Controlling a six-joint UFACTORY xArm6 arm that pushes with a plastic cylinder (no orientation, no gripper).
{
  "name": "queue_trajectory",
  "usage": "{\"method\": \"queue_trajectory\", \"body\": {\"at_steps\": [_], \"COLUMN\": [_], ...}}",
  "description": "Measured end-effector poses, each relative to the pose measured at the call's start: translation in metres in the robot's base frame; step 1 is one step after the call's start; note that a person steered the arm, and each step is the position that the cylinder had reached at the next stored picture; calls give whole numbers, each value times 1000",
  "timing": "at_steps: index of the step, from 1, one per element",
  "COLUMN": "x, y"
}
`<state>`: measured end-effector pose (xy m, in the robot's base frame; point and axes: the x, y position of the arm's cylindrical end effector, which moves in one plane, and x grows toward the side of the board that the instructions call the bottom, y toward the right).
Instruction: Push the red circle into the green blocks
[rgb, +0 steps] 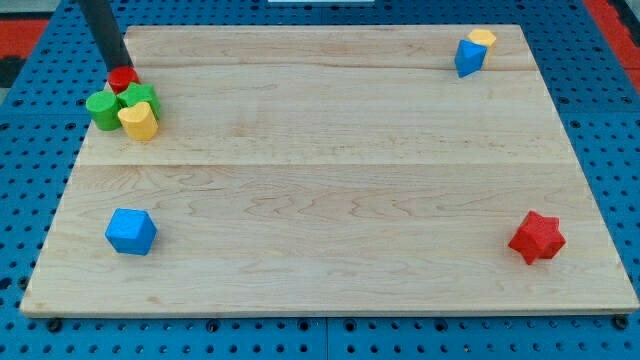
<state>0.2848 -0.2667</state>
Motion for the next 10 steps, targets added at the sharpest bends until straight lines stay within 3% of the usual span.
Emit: {"method": "queue_trajectory", "body": {"at_steps": [2, 5, 7, 8, 10], "x": [-25, 11, 14, -6, 4], "y": [17, 30, 30, 24, -13]}}
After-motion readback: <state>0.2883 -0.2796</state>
